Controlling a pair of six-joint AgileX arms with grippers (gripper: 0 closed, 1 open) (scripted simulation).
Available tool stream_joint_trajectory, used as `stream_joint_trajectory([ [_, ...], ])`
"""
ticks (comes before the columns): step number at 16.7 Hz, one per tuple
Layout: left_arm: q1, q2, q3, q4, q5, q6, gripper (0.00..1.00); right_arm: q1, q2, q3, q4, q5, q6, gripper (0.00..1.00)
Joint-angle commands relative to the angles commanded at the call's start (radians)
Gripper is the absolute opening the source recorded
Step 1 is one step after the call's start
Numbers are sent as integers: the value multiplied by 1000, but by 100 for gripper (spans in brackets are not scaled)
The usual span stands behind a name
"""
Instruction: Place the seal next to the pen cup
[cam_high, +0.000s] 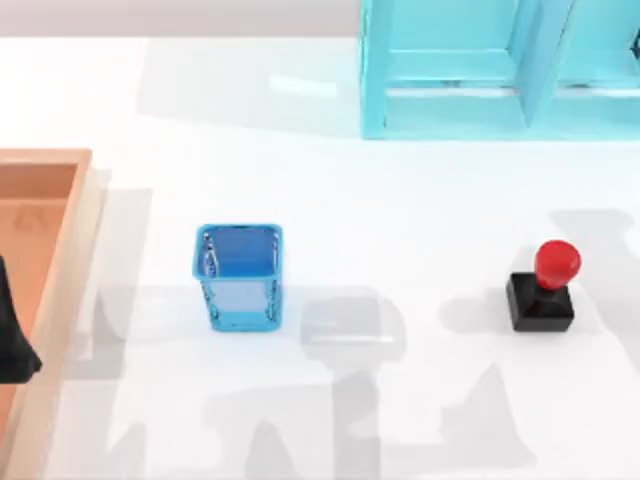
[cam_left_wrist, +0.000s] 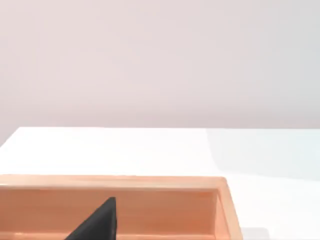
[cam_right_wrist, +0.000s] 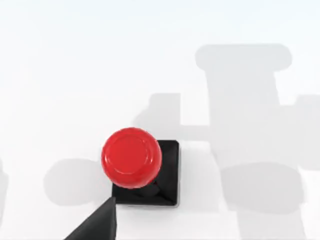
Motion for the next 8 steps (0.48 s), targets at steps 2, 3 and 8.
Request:
stream_joint_trajectory([
  [2,0,0,0,0,0,0,100,30,171,148,-120,0,31,100],
  [3,0,0,0,0,0,0,100,44,253,220,-178,0,46,100],
  [8,0,0,0,0,0,0,100,106,612,531,-429,0,112,100],
])
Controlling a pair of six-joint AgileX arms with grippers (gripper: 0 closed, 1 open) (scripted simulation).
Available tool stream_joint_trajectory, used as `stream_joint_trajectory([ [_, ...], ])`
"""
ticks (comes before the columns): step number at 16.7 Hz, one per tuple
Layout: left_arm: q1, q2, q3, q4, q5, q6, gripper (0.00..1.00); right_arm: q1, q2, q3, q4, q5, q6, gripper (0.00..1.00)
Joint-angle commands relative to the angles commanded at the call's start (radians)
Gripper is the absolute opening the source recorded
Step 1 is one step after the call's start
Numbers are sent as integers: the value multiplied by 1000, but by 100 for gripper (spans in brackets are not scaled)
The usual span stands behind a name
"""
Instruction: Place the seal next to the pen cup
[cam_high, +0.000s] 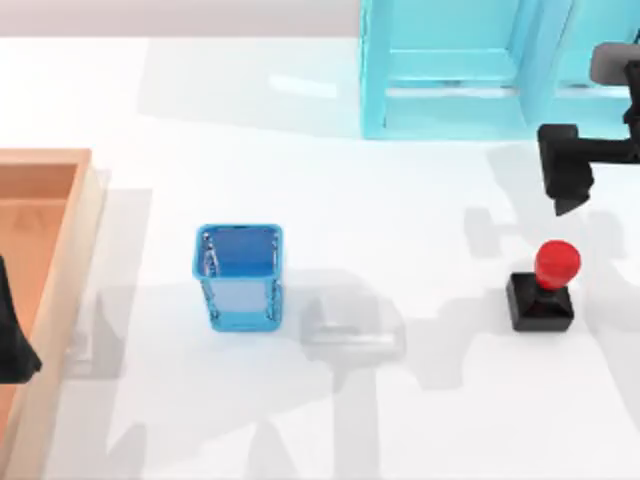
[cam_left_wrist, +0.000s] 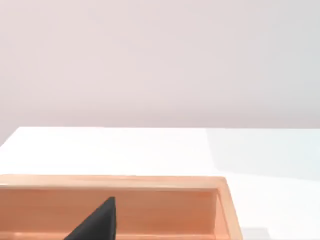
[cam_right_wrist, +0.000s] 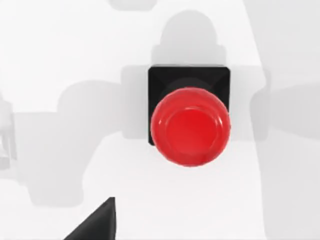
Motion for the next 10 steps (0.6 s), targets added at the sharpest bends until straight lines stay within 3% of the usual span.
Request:
stream_joint_trajectory([
  [5,0,0,0,0,0,0,100,38,216,192,-153,0,40,100],
  [10,0,0,0,0,0,0,100,44,247,220,-172,1,45,100],
])
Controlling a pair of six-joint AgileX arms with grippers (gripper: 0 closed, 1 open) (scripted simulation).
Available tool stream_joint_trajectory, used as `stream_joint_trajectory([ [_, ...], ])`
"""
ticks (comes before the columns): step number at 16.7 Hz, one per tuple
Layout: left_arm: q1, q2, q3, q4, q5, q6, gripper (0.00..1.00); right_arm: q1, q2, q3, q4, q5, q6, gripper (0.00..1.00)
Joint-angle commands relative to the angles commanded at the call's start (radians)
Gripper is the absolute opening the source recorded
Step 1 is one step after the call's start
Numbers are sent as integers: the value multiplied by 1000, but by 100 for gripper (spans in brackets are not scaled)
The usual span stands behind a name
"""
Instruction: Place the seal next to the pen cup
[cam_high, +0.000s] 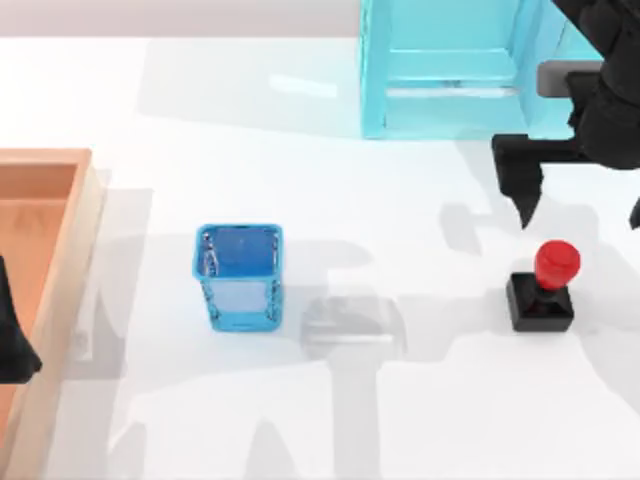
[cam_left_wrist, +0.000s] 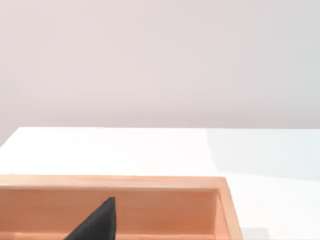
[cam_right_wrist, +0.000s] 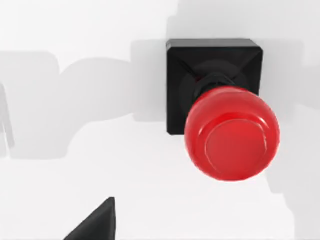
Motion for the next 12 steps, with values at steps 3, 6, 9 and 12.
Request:
stream_joint_trajectory([
  [3,0,0,0,0,0,0,100,-5,-2,-5,5,0,-1,100],
  [6,0,0,0,0,0,0,100,-1,14,-68,74,0,-2,100],
  [9,0,0,0,0,0,0,100,0,41,-175,225,0,1,100],
  [12,0,0,0,0,0,0,100,3,67,-275,348,0,4,100],
])
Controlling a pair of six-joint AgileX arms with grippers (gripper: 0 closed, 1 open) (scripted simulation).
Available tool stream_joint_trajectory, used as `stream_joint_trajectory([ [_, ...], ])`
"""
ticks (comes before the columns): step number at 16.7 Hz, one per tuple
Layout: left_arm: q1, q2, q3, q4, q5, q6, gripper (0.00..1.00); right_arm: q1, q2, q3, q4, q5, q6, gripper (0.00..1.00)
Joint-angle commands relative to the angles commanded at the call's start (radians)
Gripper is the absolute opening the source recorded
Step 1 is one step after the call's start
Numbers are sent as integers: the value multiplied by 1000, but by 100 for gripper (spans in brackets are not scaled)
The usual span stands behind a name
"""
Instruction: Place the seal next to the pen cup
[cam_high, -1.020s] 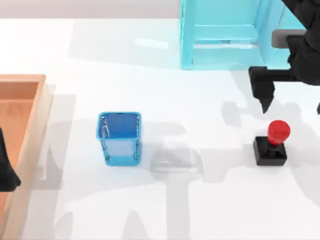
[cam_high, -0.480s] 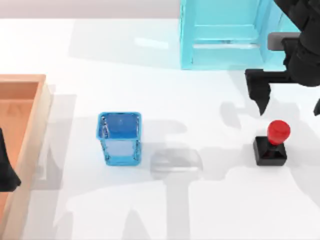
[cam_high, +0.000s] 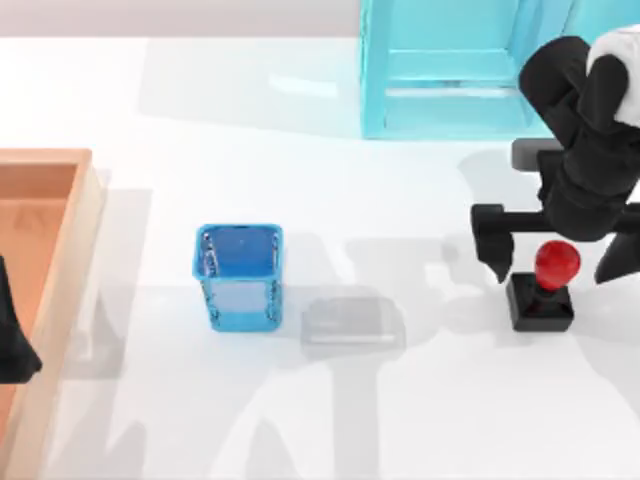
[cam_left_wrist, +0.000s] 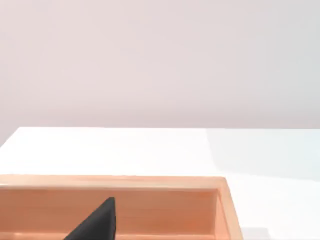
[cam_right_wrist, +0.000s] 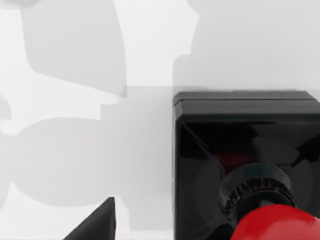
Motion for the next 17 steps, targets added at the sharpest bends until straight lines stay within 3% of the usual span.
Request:
stream_joint_trajectory([
  [5,0,0,0,0,0,0,100,1,7,-28,29,0,1,100],
  [17,0,0,0,0,0,0,100,1,7,-28,29,0,1,10],
])
